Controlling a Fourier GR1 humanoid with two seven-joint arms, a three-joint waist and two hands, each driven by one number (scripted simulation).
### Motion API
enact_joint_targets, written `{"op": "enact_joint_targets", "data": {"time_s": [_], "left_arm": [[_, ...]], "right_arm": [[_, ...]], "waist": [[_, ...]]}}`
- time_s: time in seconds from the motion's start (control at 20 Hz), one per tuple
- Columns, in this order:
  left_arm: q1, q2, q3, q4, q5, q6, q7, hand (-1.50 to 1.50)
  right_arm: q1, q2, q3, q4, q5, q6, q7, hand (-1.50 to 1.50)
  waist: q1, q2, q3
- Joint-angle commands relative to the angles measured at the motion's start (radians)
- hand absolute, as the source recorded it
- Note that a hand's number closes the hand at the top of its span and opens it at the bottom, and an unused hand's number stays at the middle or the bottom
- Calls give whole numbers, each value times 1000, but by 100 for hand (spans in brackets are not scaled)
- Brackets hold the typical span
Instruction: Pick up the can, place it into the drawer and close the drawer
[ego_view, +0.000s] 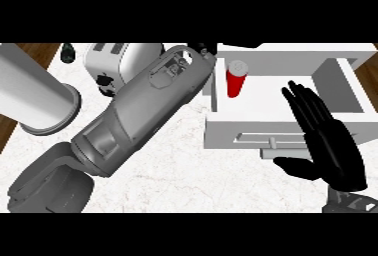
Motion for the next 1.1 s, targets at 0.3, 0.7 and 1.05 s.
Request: {"op": "enact_joint_targets", "data": {"time_s": [0.3, 0.7, 1.05], "left_arm": [[89, 137, -51, -210, -89, 29, 170, -150], [118, 269, -35, -372, -92, -22, 270, -150], [202, 333, -50, -472, -125, -14, 298, -150]], "right_arm": [[-107, 62, -67, 411, 60, -262, -112, -150], [-298, 60, -134, 712, 131, -366, -121, -150], [-400, 74, -171, 905, 202, -512, -128, -150]], "waist": [[29, -11, 0], [62, -3, 1], [57, 2, 2]]}}
